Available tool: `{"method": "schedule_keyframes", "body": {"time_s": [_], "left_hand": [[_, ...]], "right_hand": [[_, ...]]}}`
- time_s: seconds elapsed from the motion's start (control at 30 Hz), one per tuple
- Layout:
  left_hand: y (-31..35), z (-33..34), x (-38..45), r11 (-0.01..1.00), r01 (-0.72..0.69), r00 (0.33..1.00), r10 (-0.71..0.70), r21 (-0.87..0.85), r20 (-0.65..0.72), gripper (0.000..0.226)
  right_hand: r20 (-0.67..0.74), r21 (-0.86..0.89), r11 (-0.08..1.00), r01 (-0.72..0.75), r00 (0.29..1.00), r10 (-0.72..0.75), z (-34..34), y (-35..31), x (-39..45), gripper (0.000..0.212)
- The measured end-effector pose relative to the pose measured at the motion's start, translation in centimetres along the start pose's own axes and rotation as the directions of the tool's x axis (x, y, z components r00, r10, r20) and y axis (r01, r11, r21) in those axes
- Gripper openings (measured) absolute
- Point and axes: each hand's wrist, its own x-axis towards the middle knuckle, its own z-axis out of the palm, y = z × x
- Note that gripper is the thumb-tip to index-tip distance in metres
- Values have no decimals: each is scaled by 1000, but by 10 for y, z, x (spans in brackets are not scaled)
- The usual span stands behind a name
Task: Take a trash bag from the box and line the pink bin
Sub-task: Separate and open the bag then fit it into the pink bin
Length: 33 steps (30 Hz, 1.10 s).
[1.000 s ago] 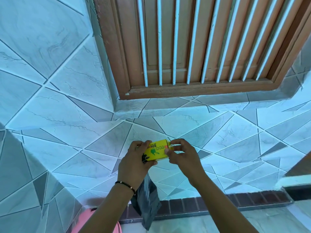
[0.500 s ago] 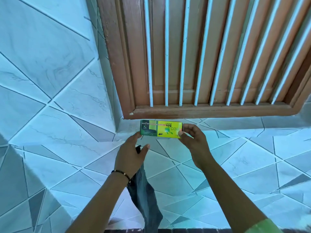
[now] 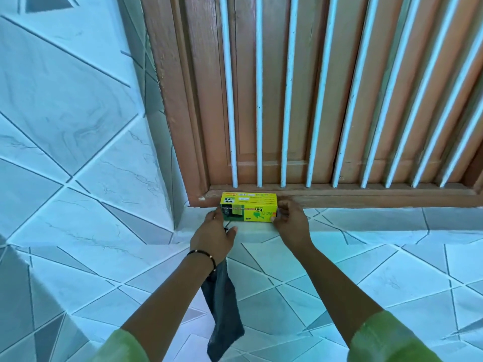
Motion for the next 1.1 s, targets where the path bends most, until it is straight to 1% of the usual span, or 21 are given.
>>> {"method": "schedule_keyframes", "body": {"time_s": [0.07,0.13,0.23,0.3,0.33,0.37,0.4,0.47,0.5,0.53,0.57,0.6,0.67,0.77,0.83,0.87,0.9,0.93,1.0,1.07,1.1], "left_hand": [[0,2,-4,1000,14,1000,-14,12,17,64],[-2,2,-13,1000,10,1000,-10,-13,1,64],[-5,0,-36,995,-24,993,12,-99,-113,59],[-4,-3,-54,982,-90,980,58,-166,-192,51],[-3,-5,-64,970,-124,975,79,-209,-209,48],[-2,-8,-72,955,-157,971,104,-250,-214,45],[0,-11,-82,939,-188,970,132,-289,-202,43],[3,-21,-97,904,-241,967,191,-354,-170,40],[4,-27,-105,888,-261,964,217,-379,-155,40],[5,-33,-113,873,-272,962,233,-405,-145,40],[6,-38,-118,858,-277,961,238,-432,-142,41],[6,-42,-123,844,-273,962,234,-461,-141,42],[5,-50,-133,822,-267,964,216,-503,-158,43],[-5,-57,-143,855,-238,967,166,-460,-192,59],[-18,-57,-155,860,-226,959,116,-456,-258,73],[-25,-55,-164,829,-209,958,67,-520,-277,79],[-31,-52,-176,776,-180,964,16,-604,-267,84],[-36,-47,-189,712,-132,975,-32,-690,-220,89],[-40,-35,-215,572,-2,998,-53,-820,-40,91],[-42,-21,-233,449,114,992,-8,-886,124,81],[-41,-17,-240,415,154,986,-3,-897,168,69]], "right_hand": [[-34,-56,998,16,999,-18,2,3,-3,33],[-32,-80,996,45,998,-48,0,2,-9,37],[-101,17,998,63,993,-61,-9,-7,-35,38],[-136,100,992,78,989,-64,-12,-17,-67,36],[-92,135,988,79,994,-67,-12,-21,-87,35],[0,159,985,71,997,-72,-10,-26,-104,37],[129,173,983,54,989,-77,-8,-31,-122,40],[377,179,984,17,922,-85,-2,-41,-146,53],[455,177,984,15,886,-95,2,-45,-155,59],[500,185,982,22,858,-113,4,-49,-162,60],[524,199,980,29,842,-131,6,-52,-164,54],[529,208,978,30,837,-139,7,-56,-167,43],[488,225,974,24,862,-134,5,-60,-176,22],[415,272,961,-42,906,-78,-4,-59,-187,17],[401,316,944,-98,915,-40,-12,-60,-196,11],[398,341,932,-122,917,-25,-15,-61,-200,5],[387,365,921,-139,922,-14,-18,-63,-205,2],[376,385,911,-145,926,-12,-19,-65,-210,7],[355,420,894,-157,935,-3,-20,-67,-219,12],[338,437,884,-167,941,11,-20,-70,-229,13],[329,442,881,-170,944,17,-20,-72,-233,13]]}}
